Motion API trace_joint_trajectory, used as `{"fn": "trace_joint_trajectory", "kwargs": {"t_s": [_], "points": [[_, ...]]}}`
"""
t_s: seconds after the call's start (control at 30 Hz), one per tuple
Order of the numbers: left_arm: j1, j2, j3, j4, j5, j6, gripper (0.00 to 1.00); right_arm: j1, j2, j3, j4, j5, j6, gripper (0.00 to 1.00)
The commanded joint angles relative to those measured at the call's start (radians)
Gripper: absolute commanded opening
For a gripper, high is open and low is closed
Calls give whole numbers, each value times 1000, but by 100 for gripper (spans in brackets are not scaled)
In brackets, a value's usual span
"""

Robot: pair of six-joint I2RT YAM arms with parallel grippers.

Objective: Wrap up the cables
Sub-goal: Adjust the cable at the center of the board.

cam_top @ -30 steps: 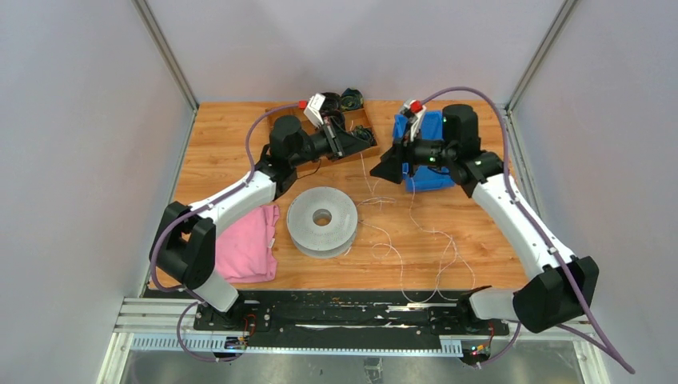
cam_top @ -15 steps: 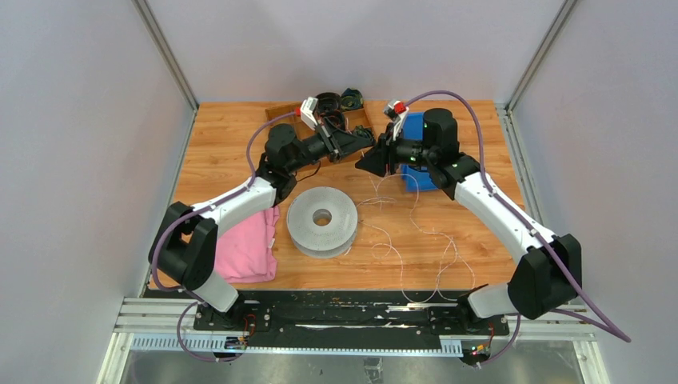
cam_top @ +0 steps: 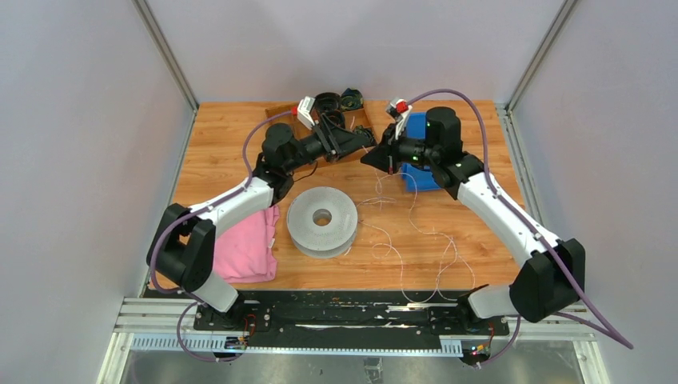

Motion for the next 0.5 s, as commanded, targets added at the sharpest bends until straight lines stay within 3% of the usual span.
{"fn": "trace_joint_trajectory", "kwargs": {"t_s": [0.0,0.1,0.17,0.33,0.47], "points": [[64,-73,33,-76,43,199,61,-54,-89,-3,-63,42,-67,1],[132,-119,49,-200,102,386,80,-119,-128,-19,-121,76,-98,1],[159,-159,71,-395,154,600,92,-161,-149,-29,-154,101,-102,1],[125,-290,115,-999,125,1347,97,-241,-185,-77,-160,57,-104,1],[56,-383,73,-1259,30,1693,99,-257,-213,-125,-154,46,-157,1]]}}
